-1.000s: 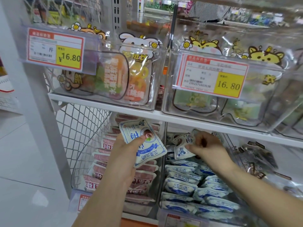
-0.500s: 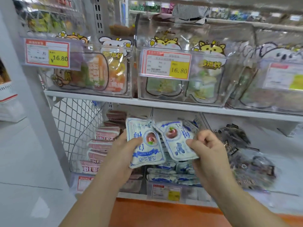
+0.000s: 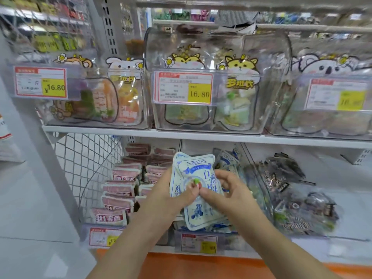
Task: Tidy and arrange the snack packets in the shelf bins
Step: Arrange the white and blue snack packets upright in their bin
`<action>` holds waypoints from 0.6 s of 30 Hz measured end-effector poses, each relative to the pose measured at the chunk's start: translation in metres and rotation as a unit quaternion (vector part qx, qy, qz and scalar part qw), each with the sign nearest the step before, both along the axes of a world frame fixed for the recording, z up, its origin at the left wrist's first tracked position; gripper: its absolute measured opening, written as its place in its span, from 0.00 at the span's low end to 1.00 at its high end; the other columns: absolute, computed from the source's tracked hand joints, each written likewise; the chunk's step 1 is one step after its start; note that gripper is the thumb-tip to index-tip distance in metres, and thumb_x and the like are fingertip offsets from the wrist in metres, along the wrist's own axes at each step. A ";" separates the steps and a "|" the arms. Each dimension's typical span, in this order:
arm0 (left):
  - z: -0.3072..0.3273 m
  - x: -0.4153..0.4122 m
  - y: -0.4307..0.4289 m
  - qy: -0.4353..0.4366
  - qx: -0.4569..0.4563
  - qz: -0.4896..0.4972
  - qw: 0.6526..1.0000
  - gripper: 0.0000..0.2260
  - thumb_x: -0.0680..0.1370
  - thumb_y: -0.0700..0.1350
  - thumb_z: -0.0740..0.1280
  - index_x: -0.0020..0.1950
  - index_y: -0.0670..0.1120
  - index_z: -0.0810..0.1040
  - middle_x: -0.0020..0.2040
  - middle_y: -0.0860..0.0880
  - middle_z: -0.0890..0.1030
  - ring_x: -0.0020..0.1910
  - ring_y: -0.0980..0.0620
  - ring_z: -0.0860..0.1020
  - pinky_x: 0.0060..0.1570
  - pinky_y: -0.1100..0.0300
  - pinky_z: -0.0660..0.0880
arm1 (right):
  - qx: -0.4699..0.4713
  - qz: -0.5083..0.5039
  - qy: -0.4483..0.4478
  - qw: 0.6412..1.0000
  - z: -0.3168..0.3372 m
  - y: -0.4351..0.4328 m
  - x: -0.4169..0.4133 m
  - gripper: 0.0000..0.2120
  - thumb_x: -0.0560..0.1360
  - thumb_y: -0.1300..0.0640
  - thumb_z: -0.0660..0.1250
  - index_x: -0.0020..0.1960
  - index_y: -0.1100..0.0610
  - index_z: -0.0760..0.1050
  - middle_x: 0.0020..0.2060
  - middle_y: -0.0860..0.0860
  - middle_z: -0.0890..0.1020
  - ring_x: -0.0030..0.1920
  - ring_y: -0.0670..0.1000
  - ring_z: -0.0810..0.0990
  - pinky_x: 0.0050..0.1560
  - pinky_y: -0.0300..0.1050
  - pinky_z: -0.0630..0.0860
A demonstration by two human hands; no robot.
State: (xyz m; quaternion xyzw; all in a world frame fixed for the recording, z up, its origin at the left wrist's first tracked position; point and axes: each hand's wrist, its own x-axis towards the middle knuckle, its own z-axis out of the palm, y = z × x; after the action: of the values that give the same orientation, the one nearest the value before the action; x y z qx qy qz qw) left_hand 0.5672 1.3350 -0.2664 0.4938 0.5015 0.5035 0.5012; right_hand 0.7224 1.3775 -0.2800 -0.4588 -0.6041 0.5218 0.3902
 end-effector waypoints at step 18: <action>0.004 -0.021 0.001 0.061 -0.004 0.026 0.998 0.07 0.73 0.44 0.68 0.48 0.51 0.83 0.46 0.53 0.85 0.47 0.56 0.83 0.46 0.61 0.76 | 0.011 0.163 -0.048 0.985 0.013 0.004 0.023 0.12 0.68 0.56 0.73 0.50 0.55 0.76 0.49 0.49 0.84 0.48 0.51 0.84 0.47 0.50 0.81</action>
State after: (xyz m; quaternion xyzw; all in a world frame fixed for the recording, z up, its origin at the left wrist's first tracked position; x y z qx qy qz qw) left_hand 0.5463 1.3365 -0.2626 0.5077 0.5461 0.4835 0.4586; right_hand 0.7450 1.3819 -0.2666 -0.3745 -0.6942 0.5495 0.2755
